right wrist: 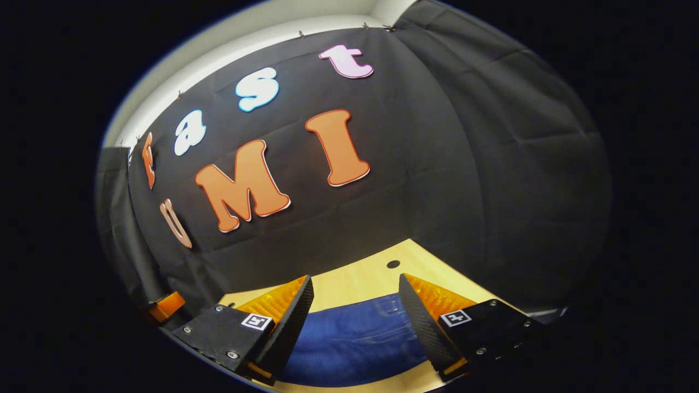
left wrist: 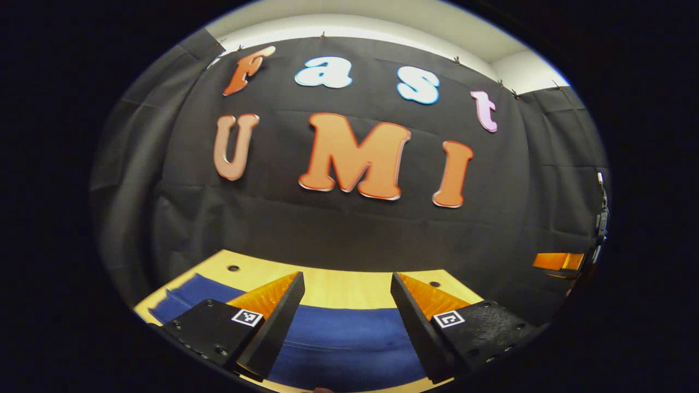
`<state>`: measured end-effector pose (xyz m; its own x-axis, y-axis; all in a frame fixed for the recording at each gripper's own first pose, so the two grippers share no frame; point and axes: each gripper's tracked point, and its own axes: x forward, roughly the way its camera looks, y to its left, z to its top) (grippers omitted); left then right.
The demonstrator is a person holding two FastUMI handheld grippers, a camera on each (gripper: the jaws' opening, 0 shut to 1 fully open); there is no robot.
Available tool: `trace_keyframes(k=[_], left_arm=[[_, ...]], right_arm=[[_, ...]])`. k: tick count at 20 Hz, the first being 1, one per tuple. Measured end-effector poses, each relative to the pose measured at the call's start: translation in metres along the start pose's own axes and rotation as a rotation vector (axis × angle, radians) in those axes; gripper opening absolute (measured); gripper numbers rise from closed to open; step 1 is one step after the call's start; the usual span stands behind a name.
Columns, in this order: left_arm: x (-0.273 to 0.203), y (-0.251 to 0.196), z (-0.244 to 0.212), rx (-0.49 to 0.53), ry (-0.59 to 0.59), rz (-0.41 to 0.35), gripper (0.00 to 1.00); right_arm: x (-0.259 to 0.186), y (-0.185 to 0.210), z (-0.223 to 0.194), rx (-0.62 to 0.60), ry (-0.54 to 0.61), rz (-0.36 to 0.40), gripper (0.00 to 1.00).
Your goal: Grasp the waist and the cuffs of the jeans and fold them to make the two legs overlap; first hold the waist and fold one-third of the jeans toward the cuffs, then hold the cuffs and fold the remaining one-third in the same direction to finish folding.
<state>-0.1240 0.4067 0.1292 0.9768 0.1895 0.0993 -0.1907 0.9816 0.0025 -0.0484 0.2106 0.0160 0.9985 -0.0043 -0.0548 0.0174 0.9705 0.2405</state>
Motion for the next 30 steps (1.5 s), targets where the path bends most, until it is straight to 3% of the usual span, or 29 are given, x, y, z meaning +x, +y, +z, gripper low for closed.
trace_keyframes(k=[2, 3, 4, 6, 8, 11, 15, 16, 18, 19, 20, 23, 25, 26, 28, 30], left_arm=[[-0.007, 0.071, 0.017, -0.015, 0.001, 0.025, 0.97], [-0.012, 0.107, 0.03, 0.01, -0.01, 0.055, 1.0], [-0.016, 0.122, 0.035, 0.015, -0.016, 0.067, 0.97], [-0.024, 0.127, 0.038, -0.018, -0.028, 0.052, 0.97], [-0.037, 0.145, 0.036, -0.049, -0.041, 0.146, 0.97], [-0.048, 0.144, 0.035, -0.043, -0.07, 0.164, 0.97], [-0.052, 0.143, 0.036, 0.01, -0.06, 0.136, 0.97], [-0.056, 0.149, 0.039, 0.053, -0.066, 0.144, 0.97], [-0.065, 0.169, 0.033, 0.264, -0.038, 0.18, 0.97], [-0.072, 0.175, 0.027, 0.383, -0.012, 0.178, 0.94], [-0.072, 0.175, 0.018, 0.498, 0.016, 0.168, 0.99], [-0.084, 0.188, -0.012, 0.751, 0.105, 0.145, 1.0], [-0.105, 0.204, -0.052, 0.899, 0.203, 0.122, 0.98], [-0.109, 0.21, -0.096, 1.008, 0.299, 0.061, 0.98], [-0.115, 0.224, -0.166, 1.177, 0.423, -0.01, 0.99], [-0.123, 0.233, -0.218, 1.258, 0.53, -0.068, 0.97]], right_arm=[[-0.013, 0.025, -0.007, -0.094, -0.034, -0.066, 0.96], [-0.021, 0.045, -0.006, -0.113, -0.031, -0.043, 1.0], [-0.021, 0.054, -0.009, -0.142, -0.015, -0.029, 1.0], [-0.017, 0.057, -0.004, -0.225, -0.018, -0.033, 0.96], [-0.012, 0.064, -0.003, -0.243, 0.001, 0.019, 0.96], [-0.003, 0.054, -0.012, -0.283, 0.03, 0.019, 0.97], [-0.009, 0.062, -0.027, -0.25, 0.063, 0.046, 1.0], [-0.009, 0.066, -0.024, -0.262, 0.056, 0.05, 0.96], [-0.007, 0.067, -0.031, -0.266, 0.07, 0.049, 0.97], [-0.007, 0.07, -0.036, -0.246, 0.085, 0.057, 0.96], [-0.006, 0.072, -0.041, -0.231, 0.096, 0.06, 0.96], [-0.003, 0.079, -0.057, -0.204, 0.137, 0.071, 1.0], [-0.002, 0.081, -0.066, -0.213, 0.16, 0.082, 0.97], [-0.003, 0.073, -0.072, -0.224, 0.178, 0.069, 1.0], [-0.006, 0.062, -0.074, -0.205, 0.195, 0.053, 0.97], [-0.007, 0.049, -0.078, -0.204, 0.215, 0.024, 0.97]])
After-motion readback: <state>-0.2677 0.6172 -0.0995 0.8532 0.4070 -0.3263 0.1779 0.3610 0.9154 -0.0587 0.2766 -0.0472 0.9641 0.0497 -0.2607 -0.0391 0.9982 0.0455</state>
